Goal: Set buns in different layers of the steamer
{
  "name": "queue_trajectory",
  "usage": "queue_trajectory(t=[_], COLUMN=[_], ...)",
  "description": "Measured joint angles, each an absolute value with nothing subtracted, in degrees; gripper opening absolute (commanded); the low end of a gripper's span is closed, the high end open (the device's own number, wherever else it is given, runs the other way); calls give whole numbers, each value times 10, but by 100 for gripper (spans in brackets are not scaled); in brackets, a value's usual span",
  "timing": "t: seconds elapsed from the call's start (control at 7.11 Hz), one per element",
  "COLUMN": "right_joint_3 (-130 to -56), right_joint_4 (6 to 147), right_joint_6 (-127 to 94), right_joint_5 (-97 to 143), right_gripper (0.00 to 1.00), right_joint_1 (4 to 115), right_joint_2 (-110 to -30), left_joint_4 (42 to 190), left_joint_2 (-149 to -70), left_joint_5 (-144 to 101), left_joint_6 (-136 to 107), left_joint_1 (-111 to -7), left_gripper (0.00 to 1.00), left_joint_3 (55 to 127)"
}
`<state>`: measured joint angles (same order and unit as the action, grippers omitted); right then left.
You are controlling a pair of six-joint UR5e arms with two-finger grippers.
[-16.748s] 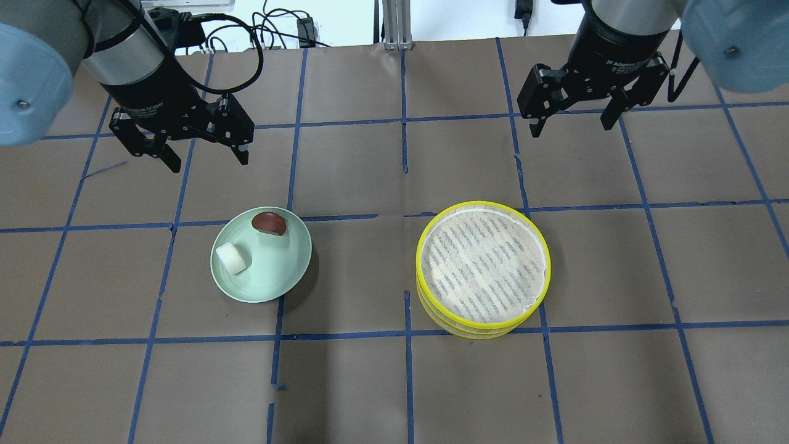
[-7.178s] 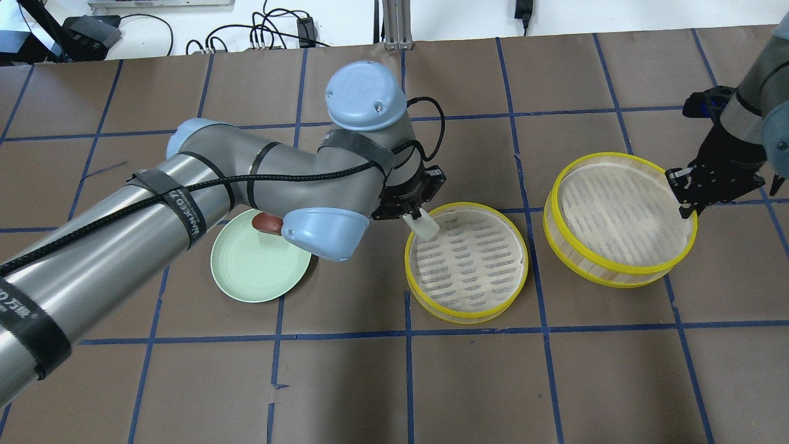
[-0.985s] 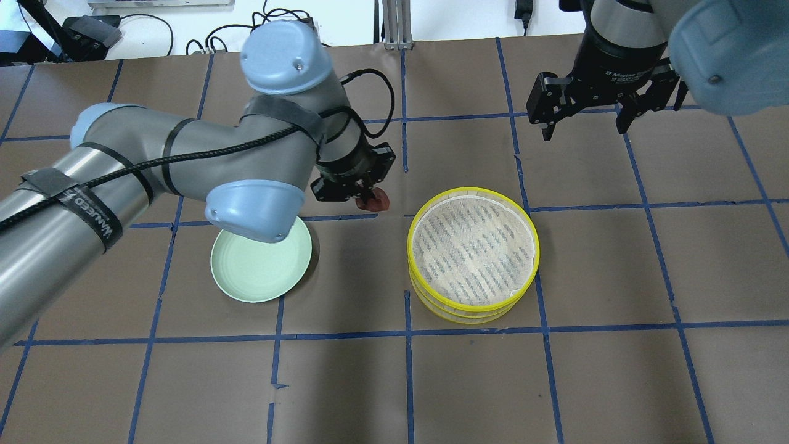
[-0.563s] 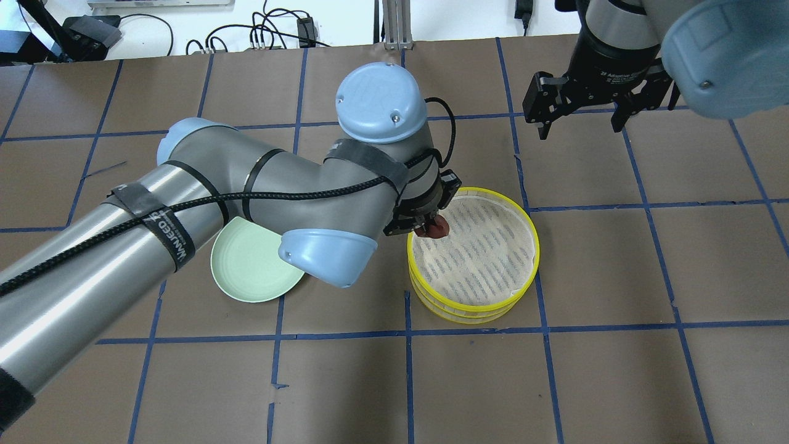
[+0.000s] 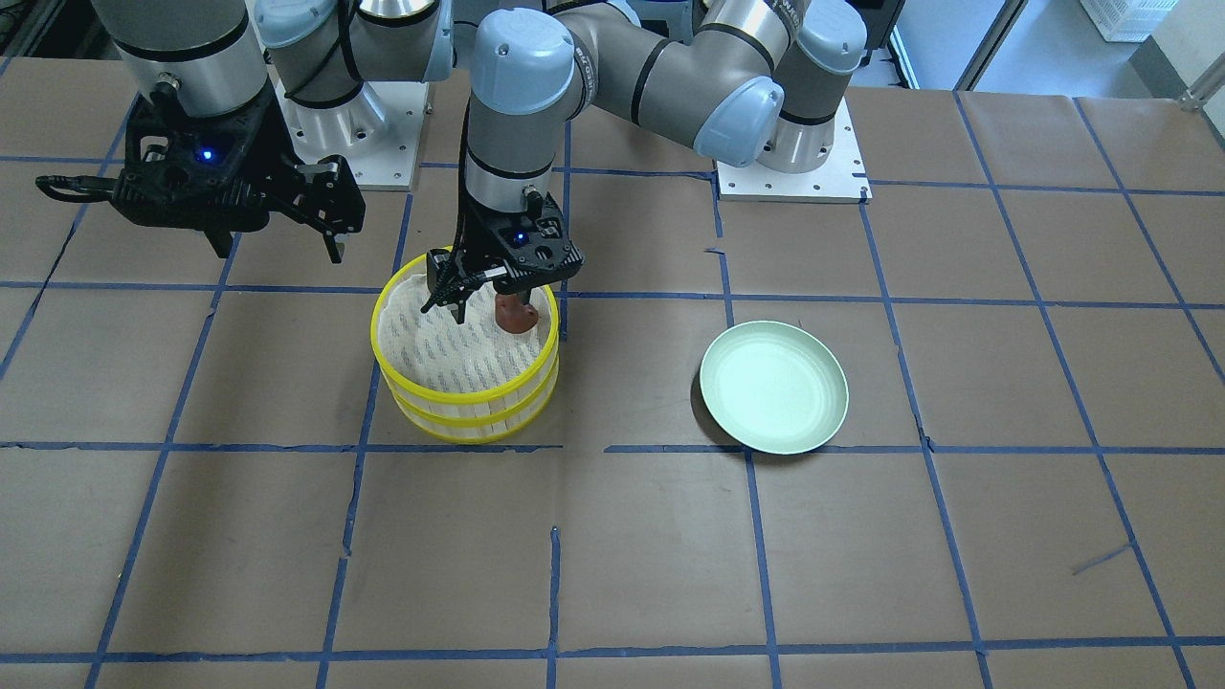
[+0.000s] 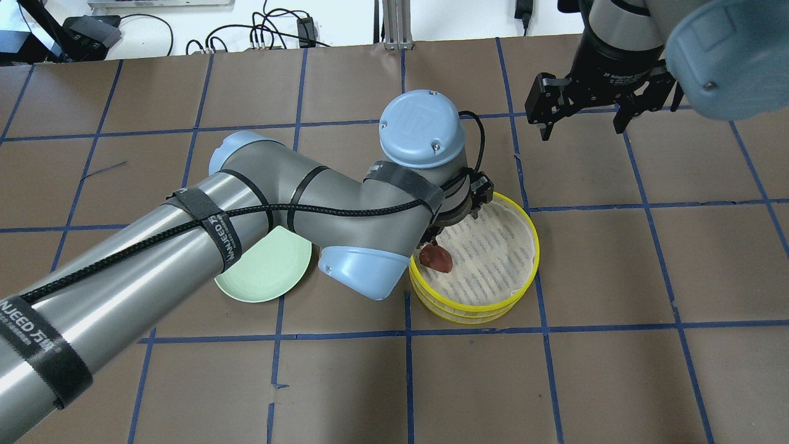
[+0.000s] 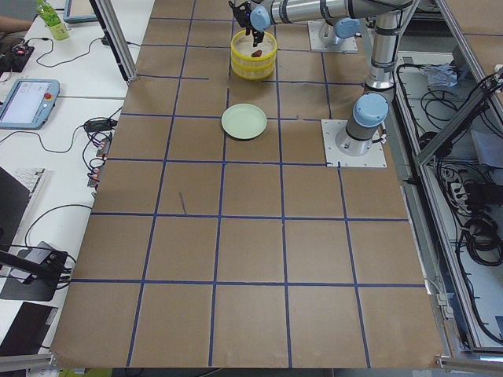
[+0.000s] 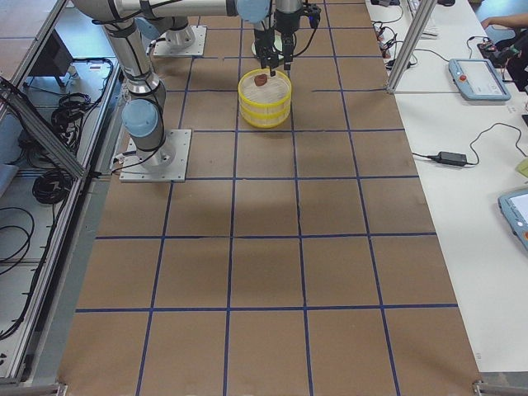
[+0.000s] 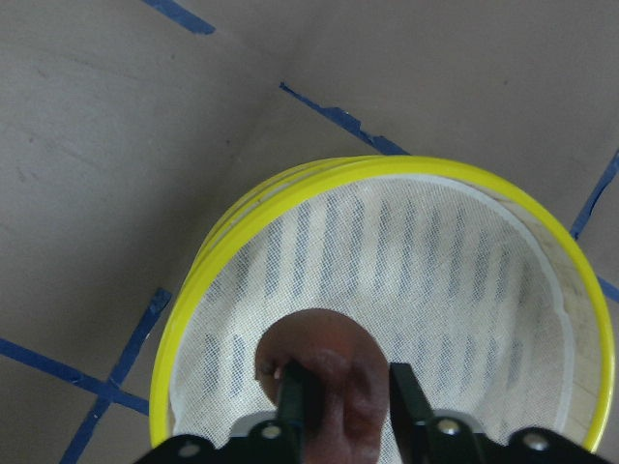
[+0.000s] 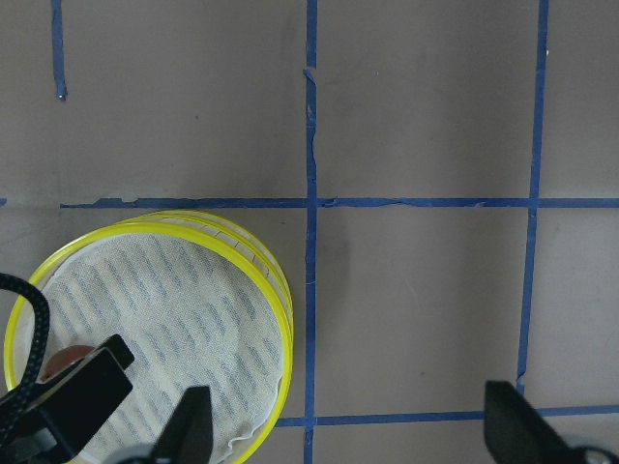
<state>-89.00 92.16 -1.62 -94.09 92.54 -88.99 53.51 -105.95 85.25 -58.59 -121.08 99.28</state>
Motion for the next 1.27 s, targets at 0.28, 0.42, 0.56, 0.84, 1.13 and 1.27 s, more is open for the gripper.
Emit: queue_trajectory(t=[0.28,0.42,0.56,0.84,1.13,1.27], right_joint_3=[-890,-890,-890,-889,-889,-889], right_joint_4=[922,922,921,921,921,921], right_joint_6=[-16,-16,-15,-15,-15,-15], right_joint_5=[-940,-940,-940,-941,-941,-942], right_gripper=[100,100,100,100,100,100], right_joint_1=[924,924,924,924,924,924], right_joint_2=[-890,-890,-890,-890,-890,-890], left_joint_4=[537,544,563,645,774,849], left_joint_2=[-1048,-1038,-1026,-990,-951,-934], left_joint_5=[858,858,856,840,813,816], left_joint_6=[-456,-351,-251,-76,9,22], left_joint_1=[-1181,-1143,-1101,-994,-887,-852], left_gripper=[100,100,100,100,100,100], left_joint_3=[992,996,997,987,953,926])
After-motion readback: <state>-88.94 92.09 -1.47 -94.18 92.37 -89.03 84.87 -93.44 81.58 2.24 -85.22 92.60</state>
